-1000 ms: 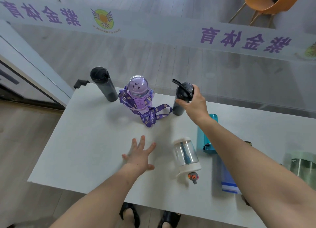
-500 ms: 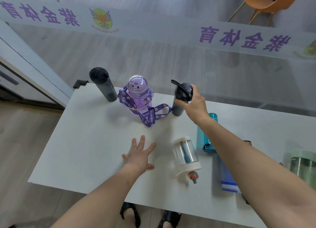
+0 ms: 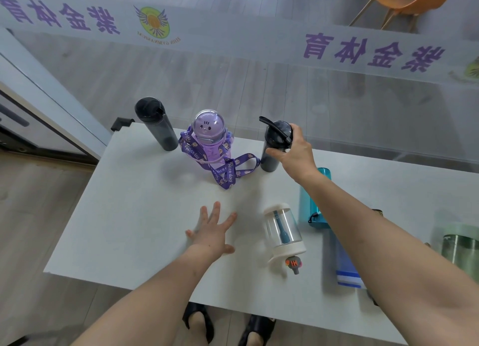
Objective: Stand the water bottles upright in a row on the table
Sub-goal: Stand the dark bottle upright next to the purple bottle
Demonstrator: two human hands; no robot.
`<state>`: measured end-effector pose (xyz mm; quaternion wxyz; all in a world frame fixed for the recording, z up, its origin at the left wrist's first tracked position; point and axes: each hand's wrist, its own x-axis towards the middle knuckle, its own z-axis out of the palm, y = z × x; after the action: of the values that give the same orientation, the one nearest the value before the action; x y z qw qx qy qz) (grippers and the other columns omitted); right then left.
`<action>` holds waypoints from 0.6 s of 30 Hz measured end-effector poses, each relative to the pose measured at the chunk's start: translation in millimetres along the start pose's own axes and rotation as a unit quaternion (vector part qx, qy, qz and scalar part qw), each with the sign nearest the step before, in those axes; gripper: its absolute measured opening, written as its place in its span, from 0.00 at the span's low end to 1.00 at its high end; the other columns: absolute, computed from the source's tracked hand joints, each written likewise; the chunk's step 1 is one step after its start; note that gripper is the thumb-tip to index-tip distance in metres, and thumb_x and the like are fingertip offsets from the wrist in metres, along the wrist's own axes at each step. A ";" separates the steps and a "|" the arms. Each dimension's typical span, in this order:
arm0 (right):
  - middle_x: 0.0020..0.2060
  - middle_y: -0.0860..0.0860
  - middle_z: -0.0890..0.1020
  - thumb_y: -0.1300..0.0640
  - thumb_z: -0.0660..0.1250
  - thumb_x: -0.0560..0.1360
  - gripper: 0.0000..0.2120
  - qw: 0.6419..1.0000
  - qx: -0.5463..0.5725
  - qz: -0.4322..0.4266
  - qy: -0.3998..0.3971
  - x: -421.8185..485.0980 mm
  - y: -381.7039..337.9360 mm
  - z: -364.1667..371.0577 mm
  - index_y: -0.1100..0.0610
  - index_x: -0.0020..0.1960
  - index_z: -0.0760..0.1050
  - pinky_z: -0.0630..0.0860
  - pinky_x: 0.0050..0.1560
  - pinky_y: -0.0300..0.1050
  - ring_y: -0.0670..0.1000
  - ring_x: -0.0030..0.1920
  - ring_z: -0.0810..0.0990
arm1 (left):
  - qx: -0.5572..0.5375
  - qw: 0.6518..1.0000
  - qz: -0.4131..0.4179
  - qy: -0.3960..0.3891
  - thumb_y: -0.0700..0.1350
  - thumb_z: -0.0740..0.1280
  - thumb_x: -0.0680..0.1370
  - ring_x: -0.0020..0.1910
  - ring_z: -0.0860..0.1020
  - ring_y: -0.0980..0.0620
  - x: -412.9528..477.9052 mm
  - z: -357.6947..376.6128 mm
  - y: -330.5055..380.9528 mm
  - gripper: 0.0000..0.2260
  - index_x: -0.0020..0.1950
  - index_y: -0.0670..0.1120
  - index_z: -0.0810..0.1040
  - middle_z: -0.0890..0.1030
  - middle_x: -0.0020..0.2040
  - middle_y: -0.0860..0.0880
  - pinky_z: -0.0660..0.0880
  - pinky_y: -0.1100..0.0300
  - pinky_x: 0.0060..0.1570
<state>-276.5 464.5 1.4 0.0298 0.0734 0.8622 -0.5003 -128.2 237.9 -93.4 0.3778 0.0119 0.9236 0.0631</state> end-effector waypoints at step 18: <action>0.61 0.51 0.81 0.55 0.80 0.71 0.34 1.000 0.004 0.004 0.009 0.5 3.5 3.9 0.49 0.72 0.67 0.73 0.58 0.42 0.53 0.60 0.79 | 0.020 1.000 0.003 0.003 0.63 0.72 0.74 0.79 0.33 0.41 1.6 1.3 -0.5 0.45 0.78 0.71 0.42 0.31 0.81 0.53 0.65 0.24 0.62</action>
<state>-276.5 462.8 -3.7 0.0236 0.0812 0.8601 -0.5032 -128.4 237.6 -95.6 0.3744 0.0220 0.9259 0.0453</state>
